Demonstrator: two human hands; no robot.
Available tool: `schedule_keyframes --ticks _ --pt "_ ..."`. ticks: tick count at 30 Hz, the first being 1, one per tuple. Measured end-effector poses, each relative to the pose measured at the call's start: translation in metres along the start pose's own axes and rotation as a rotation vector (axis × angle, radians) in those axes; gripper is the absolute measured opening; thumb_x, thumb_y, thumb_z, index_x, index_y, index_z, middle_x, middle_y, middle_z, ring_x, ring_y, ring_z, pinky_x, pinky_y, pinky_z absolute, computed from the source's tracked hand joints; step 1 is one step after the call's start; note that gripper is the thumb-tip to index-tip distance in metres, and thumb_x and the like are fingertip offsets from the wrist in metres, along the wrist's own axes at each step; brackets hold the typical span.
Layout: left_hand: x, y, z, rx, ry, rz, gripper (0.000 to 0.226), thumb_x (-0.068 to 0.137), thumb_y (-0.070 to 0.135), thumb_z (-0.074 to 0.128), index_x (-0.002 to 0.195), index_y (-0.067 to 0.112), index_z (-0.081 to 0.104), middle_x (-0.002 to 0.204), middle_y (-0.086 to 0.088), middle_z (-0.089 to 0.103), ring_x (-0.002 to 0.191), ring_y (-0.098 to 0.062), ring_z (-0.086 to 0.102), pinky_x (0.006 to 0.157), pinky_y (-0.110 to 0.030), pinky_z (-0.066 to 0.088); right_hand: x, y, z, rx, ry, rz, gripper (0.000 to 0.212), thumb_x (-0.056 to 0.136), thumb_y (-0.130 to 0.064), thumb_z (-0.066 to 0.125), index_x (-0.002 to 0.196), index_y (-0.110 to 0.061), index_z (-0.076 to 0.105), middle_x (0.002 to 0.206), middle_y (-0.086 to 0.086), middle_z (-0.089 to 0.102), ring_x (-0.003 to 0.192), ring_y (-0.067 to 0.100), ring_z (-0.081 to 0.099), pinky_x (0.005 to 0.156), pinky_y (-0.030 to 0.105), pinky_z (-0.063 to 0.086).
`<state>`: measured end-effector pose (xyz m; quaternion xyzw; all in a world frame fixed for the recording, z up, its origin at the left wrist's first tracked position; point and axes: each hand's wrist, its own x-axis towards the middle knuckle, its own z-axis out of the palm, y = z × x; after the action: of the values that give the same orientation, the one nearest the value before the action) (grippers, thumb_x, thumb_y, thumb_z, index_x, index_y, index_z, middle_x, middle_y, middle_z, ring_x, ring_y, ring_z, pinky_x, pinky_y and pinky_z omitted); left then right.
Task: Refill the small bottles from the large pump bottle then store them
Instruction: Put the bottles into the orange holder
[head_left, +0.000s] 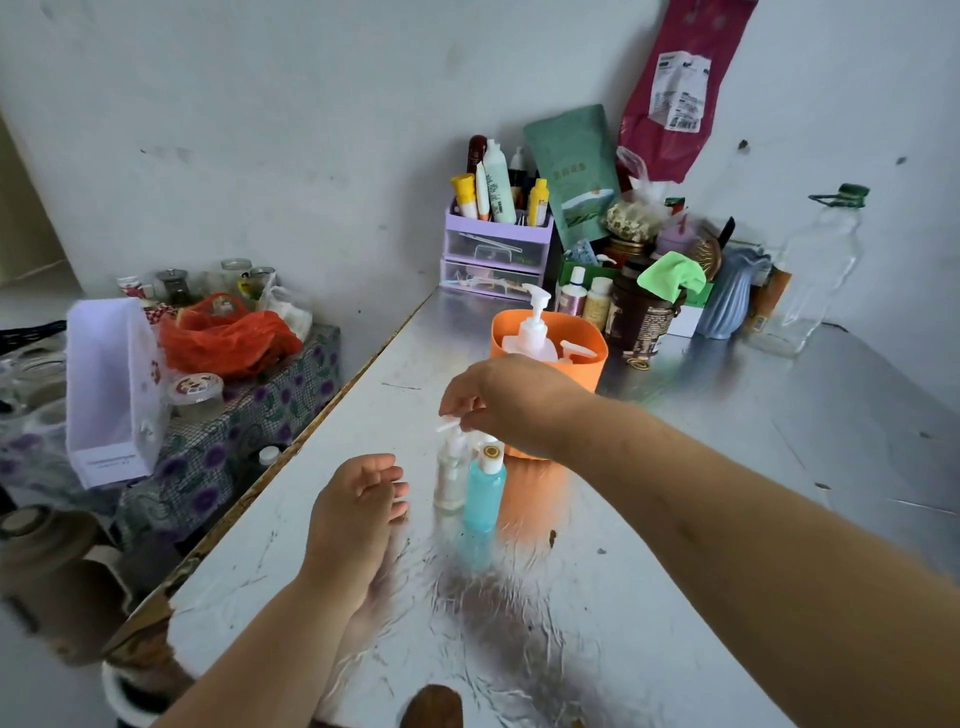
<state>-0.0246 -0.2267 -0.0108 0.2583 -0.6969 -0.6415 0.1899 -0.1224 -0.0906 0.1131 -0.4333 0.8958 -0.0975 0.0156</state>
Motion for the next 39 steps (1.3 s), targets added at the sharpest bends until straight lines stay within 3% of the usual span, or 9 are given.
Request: schedule_keyframes --ticks 4,8,11,13,17,21,25,29,39 --pt "-0.002 0.001 -0.001 -0.066 0.018 0.018 0.020 0.097 0.006 0.051 0.101 0.021 0.063 0.100 -0.002 0.069 0.094 -0.019 0.069 0.083 -0.033 0.058 -0.014 0.007 -0.027 0.085 0.186 0.076 0.027 0.094 -0.022 0.058 0.120 -0.020 0.063 0.113 -0.002 0.067 0.097 0.012 0.062 0.089 0.027 0.052" --pt "-0.001 0.000 -0.002 -0.018 0.011 0.024 0.018 0.097 0.011 0.051 0.106 0.023 0.062 0.107 0.001 0.067 0.100 -0.019 0.066 0.090 -0.038 0.057 -0.033 0.023 -0.076 0.331 0.575 0.209 0.021 0.094 -0.023 0.056 0.113 -0.015 0.062 0.091 0.001 0.070 0.070 0.015 0.067 0.063 0.030 0.057" --pt "-0.001 0.005 0.000 0.093 -0.041 0.073 0.019 0.098 0.018 0.052 0.113 0.028 0.059 0.120 0.005 0.062 0.111 -0.018 0.061 0.094 -0.037 0.054 -0.039 0.041 -0.095 0.333 0.804 0.302 0.021 0.094 -0.020 0.054 0.110 -0.011 0.063 0.089 0.005 0.070 0.074 0.023 0.069 0.071 0.043 0.059" --pt "0.003 0.020 0.002 0.188 -0.096 0.166 0.023 0.098 0.024 0.052 0.121 0.029 0.056 0.129 0.007 0.057 0.117 -0.014 0.055 0.095 -0.031 0.048 -0.039 0.049 -0.095 0.254 0.854 0.360 0.021 0.093 -0.018 0.052 0.108 -0.009 0.064 0.090 0.009 0.071 0.076 0.026 0.068 0.073 0.043 0.057" --pt "0.018 0.076 0.012 0.316 -0.173 0.401 0.041 0.097 0.025 0.057 0.137 0.024 0.050 0.139 0.009 0.049 0.130 -0.011 0.044 0.106 -0.032 0.037 -0.036 0.065 -0.074 0.119 0.760 0.465 0.024 0.094 -0.017 0.049 0.113 -0.011 0.063 0.099 0.009 0.069 0.079 0.023 0.059 0.070 0.030 0.049" --pt "0.030 0.125 0.039 0.592 -0.344 0.532 0.049 0.097 0.030 0.057 0.143 0.027 0.042 0.147 0.006 0.044 0.135 -0.013 0.040 0.099 -0.022 0.030 -0.027 0.072 -0.062 0.142 0.715 0.494 0.025 0.095 -0.018 0.047 0.115 -0.011 0.061 0.105 0.013 0.067 0.087 0.029 0.061 0.073 0.035 0.050" --pt "0.037 0.142 0.066 0.797 -0.464 0.483 0.042 0.099 0.030 0.053 0.140 0.030 0.046 0.144 -0.001 0.048 0.125 -0.022 0.050 0.089 -0.025 0.038 -0.022 0.073 -0.069 0.056 0.681 0.511 0.025 0.093 -0.014 0.046 0.110 -0.007 0.062 0.105 0.015 0.066 0.090 0.032 0.060 0.073 0.036 0.051" --pt "0.045 0.141 0.081 0.905 -0.402 0.484 0.034 0.100 0.033 0.051 0.133 0.026 0.055 0.136 -0.003 0.055 0.117 -0.024 0.055 0.090 -0.028 0.041 -0.021 0.075 -0.070 0.014 0.592 0.523 0.024 0.091 -0.014 0.050 0.108 -0.008 0.065 0.107 0.014 0.067 0.097 0.032 0.060 0.080 0.036 0.050" --pt "0.064 0.120 0.077 0.780 -0.391 0.455 0.027 0.101 0.028 0.050 0.126 0.026 0.061 0.127 0.001 0.062 0.116 -0.021 0.057 0.102 -0.038 0.045 -0.007 0.091 -0.042 -0.089 0.184 0.578 0.024 0.093 -0.012 0.053 0.109 -0.018 0.070 0.108 0.009 0.067 0.099 0.027 0.062 0.084 0.033 0.051"
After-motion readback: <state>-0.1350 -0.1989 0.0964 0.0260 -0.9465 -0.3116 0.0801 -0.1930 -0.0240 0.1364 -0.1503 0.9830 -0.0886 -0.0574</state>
